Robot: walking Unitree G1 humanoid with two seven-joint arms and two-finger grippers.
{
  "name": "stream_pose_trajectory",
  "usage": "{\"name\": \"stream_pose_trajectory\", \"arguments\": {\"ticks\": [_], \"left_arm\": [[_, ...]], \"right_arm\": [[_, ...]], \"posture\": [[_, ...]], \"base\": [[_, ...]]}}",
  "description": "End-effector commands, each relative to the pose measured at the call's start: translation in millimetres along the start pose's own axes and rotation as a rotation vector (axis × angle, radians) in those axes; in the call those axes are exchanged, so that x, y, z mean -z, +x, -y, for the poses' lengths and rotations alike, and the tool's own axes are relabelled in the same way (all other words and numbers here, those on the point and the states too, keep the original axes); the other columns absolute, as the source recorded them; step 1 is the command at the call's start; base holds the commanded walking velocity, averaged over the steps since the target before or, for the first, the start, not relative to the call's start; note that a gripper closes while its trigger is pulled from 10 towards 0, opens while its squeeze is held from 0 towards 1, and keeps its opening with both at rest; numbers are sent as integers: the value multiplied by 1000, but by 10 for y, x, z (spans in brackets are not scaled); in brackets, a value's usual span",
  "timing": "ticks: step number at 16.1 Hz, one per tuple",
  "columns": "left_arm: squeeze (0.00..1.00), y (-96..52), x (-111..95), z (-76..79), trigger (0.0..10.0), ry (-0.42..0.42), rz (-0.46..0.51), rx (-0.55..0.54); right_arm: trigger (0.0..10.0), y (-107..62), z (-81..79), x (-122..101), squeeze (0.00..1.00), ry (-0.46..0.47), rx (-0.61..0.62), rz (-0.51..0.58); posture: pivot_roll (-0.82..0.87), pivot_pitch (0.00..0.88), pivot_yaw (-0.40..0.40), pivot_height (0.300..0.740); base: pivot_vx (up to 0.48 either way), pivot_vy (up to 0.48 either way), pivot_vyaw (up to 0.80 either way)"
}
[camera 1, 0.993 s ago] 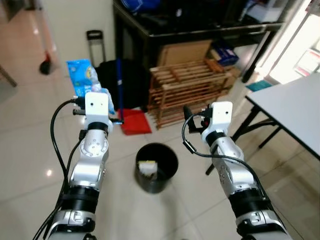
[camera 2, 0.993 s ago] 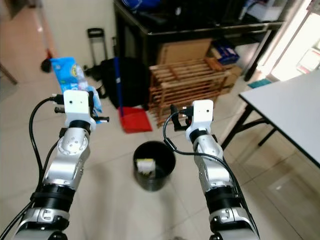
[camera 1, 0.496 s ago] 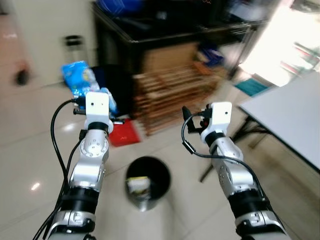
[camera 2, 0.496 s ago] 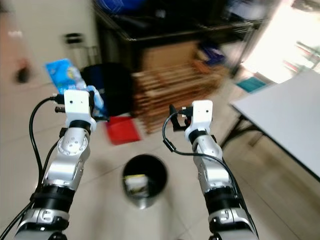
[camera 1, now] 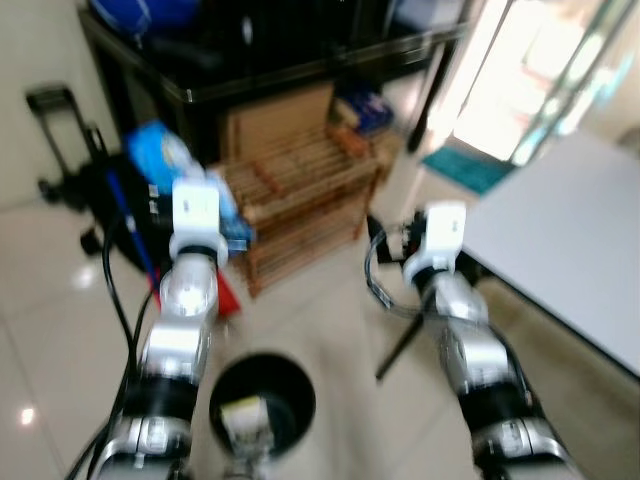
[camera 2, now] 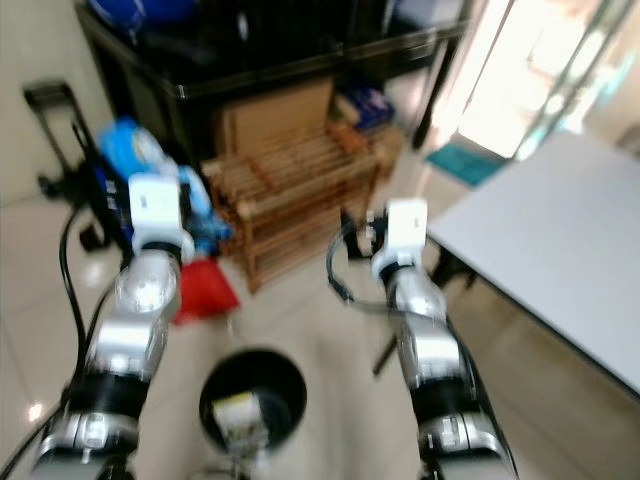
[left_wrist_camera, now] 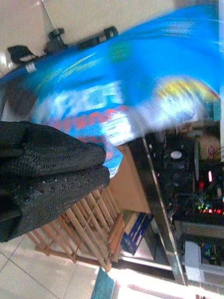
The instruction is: Picking trash to rubbish bin
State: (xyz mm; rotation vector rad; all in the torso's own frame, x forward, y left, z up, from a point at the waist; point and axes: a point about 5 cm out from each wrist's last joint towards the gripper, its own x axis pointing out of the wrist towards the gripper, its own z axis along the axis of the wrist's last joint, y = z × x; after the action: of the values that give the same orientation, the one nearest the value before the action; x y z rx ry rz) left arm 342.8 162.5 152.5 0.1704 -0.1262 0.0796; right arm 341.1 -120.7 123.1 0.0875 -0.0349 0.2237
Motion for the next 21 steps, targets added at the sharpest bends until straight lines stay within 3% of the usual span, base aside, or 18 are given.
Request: {"name": "stream_pose_trajectory", "arguments": {"ticks": [1, 5, 8, 10, 12, 13, 16, 21], "left_arm": [[0, -12, -42, 157, 10000, -17, 18, 62], [0, -19, -41, 172, 10000, -22, 21, 69], [0, -33, 72, 201, 10000, -39, -32, 91], [0, -71, 315, 239, 10000, -4, -131, 146], [0, -91, 403, 268, 10000, 2, -176, 179], [0, -179, 623, 322, 10000, 10, -261, 215], [0, -360, 953, 425, 10000, 22, -391, 274], [0, -578, 1245, 517, 10000, -10, -540, 330]], "right_arm": [[10000, -23, 143, -39, 0, -11, 39, 10], [10000, -22, 143, -26, 0, -14, 39, 5], [10000, -41, 170, 48, 0, -16, 45, -23], [10000, -130, 158, 350, 0, -26, -2, -154], [10000, -181, 137, 477, 0, -35, -41, -213], [10000, -291, 73, 714, 0, -58, -127, -329], [10000, -526, -48, 1085, 0, -92, -287, -525], [10000, -672, -116, 1281, 0, -91, -352, -623]], "posture": [[9, 56, -98, 740], [8, 54, -98, 740], [8, 53, -98, 740], [8, 60, -102, 740], [7, 60, -103, 740], [4, 63, -103, 740], [-1, 71, -108, 740], [-6, 85, -114, 740]], "base": [[0, 0, 0], [0, 0, 0], [0, 0, 0], [0, 0, 0], [0, 0, 0], [0, 0, 0], [0, 0, 0], [0, 0, 0]]}}
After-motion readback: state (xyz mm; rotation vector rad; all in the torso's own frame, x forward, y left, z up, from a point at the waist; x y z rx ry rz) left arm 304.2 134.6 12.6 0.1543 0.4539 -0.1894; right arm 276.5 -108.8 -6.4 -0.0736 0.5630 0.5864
